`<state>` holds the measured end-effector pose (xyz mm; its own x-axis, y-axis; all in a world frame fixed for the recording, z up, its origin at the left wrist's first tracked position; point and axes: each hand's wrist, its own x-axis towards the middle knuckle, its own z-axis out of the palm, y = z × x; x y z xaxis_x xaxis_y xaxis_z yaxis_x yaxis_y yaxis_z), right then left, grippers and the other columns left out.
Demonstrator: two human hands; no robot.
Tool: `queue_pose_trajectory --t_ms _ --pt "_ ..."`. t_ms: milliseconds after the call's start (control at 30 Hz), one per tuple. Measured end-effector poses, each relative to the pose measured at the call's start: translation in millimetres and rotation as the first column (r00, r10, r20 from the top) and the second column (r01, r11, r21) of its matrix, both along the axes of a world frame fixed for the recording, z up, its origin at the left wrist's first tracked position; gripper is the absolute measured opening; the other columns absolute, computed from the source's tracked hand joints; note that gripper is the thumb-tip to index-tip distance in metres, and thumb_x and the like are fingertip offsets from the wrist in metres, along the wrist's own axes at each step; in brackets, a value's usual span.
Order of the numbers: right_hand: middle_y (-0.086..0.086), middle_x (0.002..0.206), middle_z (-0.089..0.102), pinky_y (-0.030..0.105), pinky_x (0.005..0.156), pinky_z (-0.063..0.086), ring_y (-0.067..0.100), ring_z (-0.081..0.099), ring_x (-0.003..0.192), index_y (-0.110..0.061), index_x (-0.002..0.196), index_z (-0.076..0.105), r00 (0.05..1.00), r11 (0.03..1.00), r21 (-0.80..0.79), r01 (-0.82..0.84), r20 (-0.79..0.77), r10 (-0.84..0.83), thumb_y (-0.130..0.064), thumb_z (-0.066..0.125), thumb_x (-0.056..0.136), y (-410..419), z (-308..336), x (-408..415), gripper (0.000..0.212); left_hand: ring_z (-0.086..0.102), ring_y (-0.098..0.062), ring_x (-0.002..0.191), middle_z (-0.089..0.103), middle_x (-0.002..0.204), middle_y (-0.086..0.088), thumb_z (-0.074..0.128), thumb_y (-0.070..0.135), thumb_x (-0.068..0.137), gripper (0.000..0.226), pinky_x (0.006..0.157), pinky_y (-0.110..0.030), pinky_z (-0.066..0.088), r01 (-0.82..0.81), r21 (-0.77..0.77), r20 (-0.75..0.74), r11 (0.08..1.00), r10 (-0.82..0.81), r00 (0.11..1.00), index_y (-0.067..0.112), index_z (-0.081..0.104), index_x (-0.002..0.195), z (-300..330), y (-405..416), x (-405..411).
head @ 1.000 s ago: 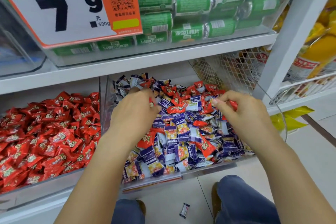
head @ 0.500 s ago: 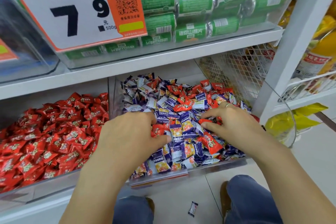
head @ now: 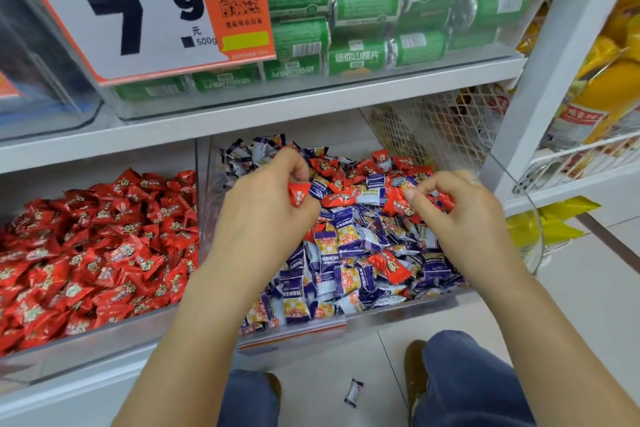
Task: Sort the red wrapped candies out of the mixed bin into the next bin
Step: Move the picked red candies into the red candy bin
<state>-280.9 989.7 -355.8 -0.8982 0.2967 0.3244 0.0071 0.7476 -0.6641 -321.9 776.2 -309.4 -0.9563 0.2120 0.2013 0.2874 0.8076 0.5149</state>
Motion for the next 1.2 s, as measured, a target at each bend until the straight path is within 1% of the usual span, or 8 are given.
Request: queue_pose_trajectory --t_ms 133,300,467,600,800,900,1033,1200 --pt "-0.014 0.092 0.062 0.003 0.073 0.032 -0.009 0.051 0.085 -0.027 0.073 0.064 0.999 0.996 -0.084 0.000 -0.040 -0.003 -0.028 0.067 0.086 4.8 2.4 1.4 0.013 0.055 -0.019 0.092 0.053 0.106 0.007 0.052 0.026 0.091 0.030 0.065 -0.027 0.034 0.009 -0.135 -0.103 0.991 -0.023 0.994 0.041 0.059 0.116 -1.1 18.0 -10.4" --pt "-0.015 0.055 0.056 0.023 0.056 0.035 -0.003 0.049 0.051 -0.019 0.069 0.053 0.997 0.945 -0.326 -0.036 0.058 0.058 -0.021 0.061 0.085 10.8 14.6 6.4 0.018 0.059 -0.018 0.104 0.057 0.119 0.006 0.047 0.057 0.090 0.039 0.065 -0.026 0.037 0.030 -0.346 -0.047 0.938 -0.050 0.998 0.040 0.056 0.124 -13.1 33.2 -14.5" --pt "-0.009 0.052 0.056 0.025 0.055 0.041 0.009 0.045 0.048 -0.023 0.070 0.050 0.937 0.956 -0.215 -0.199 0.243 0.250 -0.018 0.064 0.079 5.7 14.2 14.3 0.017 0.059 -0.017 0.095 0.055 0.111 0.005 0.047 0.064 0.086 0.041 0.062 -0.027 0.035 0.084 -0.414 0.046 0.907 -0.072 0.996 0.034 0.061 0.110 -19.7 39.3 -17.2" --pt "-0.007 0.066 0.064 0.029 0.063 0.047 0.008 0.057 0.060 -0.039 0.082 0.056 0.924 0.967 -0.048 -0.251 0.287 0.254 -0.047 0.058 0.081 -0.2 18.6 23.9 0.008 0.052 -0.012 0.084 0.054 0.104 0.007 0.043 0.060 0.089 0.037 0.063 -0.027 0.035 0.102 -0.282 0.025 0.954 -0.099 0.995 0.030 0.061 0.102 -8.9 22.7 -18.0" --pt "-0.013 0.074 0.056 0.019 0.053 0.033 0.007 0.051 0.075 -0.037 0.100 0.058 0.859 0.881 0.346 -0.322 0.498 0.118 -0.078 0.049 0.071 -19.7 24.6 30.7 0.052 0.054 -0.009 0.072 0.060 0.083 0.011 0.046 0.063 0.081 0.032 0.061 -0.028 0.039 0.066 -0.234 0.075 0.970 -0.049 0.996 0.034 0.057 0.091 15.3 -15.2 -5.7" --pt "-0.010 0.089 0.064 0.026 0.061 0.038 0.014 0.059 0.089 -0.035 0.110 0.057 0.869 0.870 0.368 -0.329 0.478 0.127 -0.068 0.051 0.080 -23.5 21.1 27.3 0.046 0.053 -0.003 0.070 0.059 0.077 0.013 0.051 0.059 0.084 0.024 0.060 -0.029 0.041 0.132 -0.315 0.136 0.940 -0.093 0.986 0.036 0.048 0.092 8.5 -10.5 4.3" --pt "-0.003 0.066 0.058 0.028 0.052 0.036 0.018 0.054 0.069 -0.024 0.087 0.054 0.893 0.913 0.326 -0.243 0.442 0.080 -0.043 0.053 0.082 -16.3 12.1 20.7 0.020 0.059 -0.012 0.090 0.062 0.101 0.013 0.042 0.048 0.093 0.033 0.068 -0.029 0.049 0.164 -0.430 0.120 0.888 -0.124 0.985 0.048 0.037 0.126 -2.6 -9.3 8.0" --pt "-0.002 0.056 0.055 0.025 0.050 0.035 0.011 0.051 0.058 -0.017 0.068 0.052 0.949 0.981 0.188 -0.052 0.316 -0.010 -0.047 0.056 0.083 -2.4 20.5 7.5 0.034 0.059 -0.018 0.104 0.060 0.113 0.006 0.040 0.055 0.093 0.049 0.066 -0.029 0.041 0.158 -0.498 0.082 0.853 -0.135 0.987 0.044 0.028 0.140 -12.3 -2.2 10.0"
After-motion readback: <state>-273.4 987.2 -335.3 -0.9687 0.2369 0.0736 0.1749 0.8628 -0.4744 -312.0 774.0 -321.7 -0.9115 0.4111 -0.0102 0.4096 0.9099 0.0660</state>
